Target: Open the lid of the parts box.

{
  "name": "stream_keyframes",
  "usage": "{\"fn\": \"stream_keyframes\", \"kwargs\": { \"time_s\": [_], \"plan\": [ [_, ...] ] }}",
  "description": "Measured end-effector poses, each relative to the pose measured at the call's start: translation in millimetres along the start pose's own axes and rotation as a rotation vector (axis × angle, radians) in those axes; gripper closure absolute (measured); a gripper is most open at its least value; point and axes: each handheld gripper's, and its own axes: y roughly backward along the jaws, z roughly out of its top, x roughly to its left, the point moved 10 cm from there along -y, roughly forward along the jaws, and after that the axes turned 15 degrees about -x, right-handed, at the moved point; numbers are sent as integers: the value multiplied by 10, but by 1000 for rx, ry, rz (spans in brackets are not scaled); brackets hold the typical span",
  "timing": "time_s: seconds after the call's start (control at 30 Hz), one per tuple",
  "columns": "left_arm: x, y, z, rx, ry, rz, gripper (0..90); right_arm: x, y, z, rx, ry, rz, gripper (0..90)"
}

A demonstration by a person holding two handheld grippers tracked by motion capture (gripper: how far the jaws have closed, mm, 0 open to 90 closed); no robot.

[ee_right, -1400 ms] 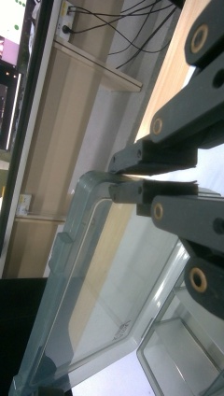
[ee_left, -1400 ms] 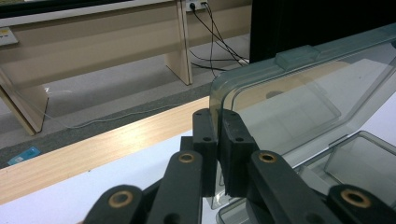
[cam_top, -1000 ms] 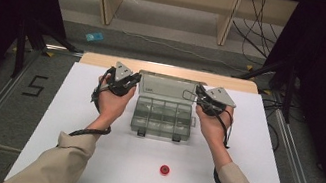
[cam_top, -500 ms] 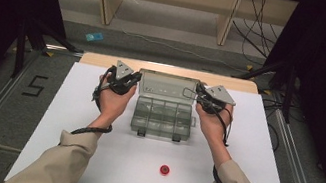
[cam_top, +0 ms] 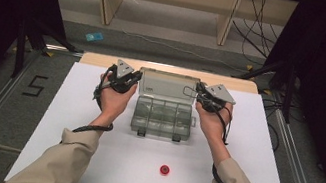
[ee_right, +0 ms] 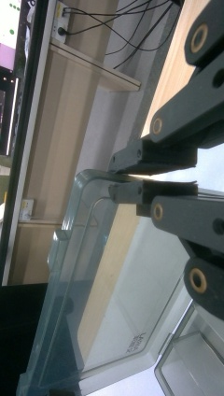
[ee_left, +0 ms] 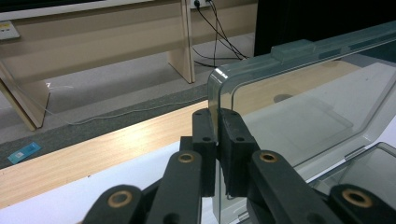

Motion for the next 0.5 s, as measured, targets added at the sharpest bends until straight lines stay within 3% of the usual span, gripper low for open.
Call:
{"fn": "stream_keyframes", "kwargs": {
  "time_s": [0.5],
  "plan": [
    [20,-45,-22,4,4,5,850,-19,-48,-11,-1,-6,-6,849]
  ]
}}
